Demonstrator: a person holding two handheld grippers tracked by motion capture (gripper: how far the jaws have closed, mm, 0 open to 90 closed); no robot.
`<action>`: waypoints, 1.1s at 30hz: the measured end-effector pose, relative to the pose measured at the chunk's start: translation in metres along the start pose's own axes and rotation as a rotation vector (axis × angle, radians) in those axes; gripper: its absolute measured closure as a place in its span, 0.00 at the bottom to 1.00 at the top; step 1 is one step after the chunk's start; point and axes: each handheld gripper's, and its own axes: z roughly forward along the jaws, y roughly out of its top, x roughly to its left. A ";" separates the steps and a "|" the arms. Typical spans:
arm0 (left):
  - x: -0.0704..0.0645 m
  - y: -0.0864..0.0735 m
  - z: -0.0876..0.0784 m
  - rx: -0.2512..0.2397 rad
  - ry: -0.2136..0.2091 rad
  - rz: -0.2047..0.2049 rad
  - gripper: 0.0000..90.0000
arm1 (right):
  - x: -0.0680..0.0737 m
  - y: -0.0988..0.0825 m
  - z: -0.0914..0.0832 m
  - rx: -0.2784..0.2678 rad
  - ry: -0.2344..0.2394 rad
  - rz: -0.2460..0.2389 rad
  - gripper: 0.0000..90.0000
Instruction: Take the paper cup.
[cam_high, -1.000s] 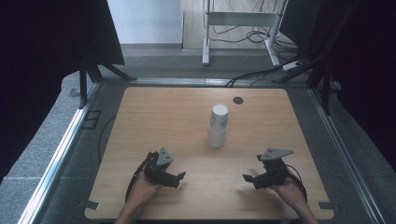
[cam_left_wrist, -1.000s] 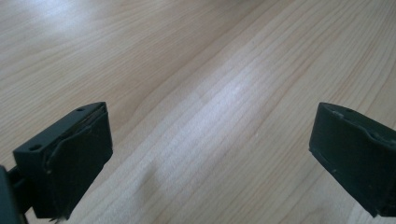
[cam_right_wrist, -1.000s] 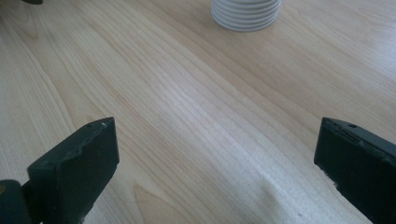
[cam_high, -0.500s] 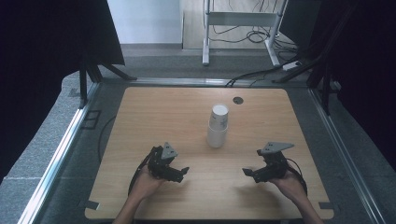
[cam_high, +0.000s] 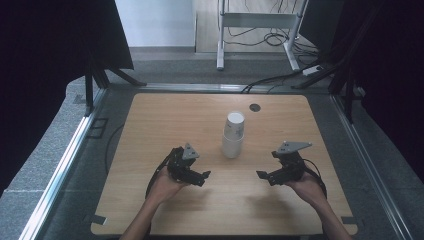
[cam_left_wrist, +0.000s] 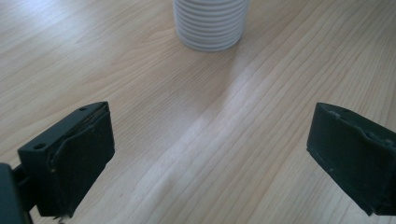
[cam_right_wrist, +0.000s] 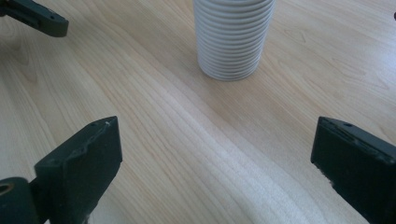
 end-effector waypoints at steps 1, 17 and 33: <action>0.000 0.000 0.000 0.000 0.000 0.000 0.00 | 0.000 0.000 0.000 0.000 0.000 0.000 0.03; 0.010 0.032 0.012 -0.038 -0.036 -0.005 0.01 | -0.009 0.026 0.006 0.009 0.035 -0.009 0.03; 0.006 0.055 0.033 -0.048 -0.035 0.033 0.04 | -0.015 0.050 0.016 0.033 0.047 -0.046 0.04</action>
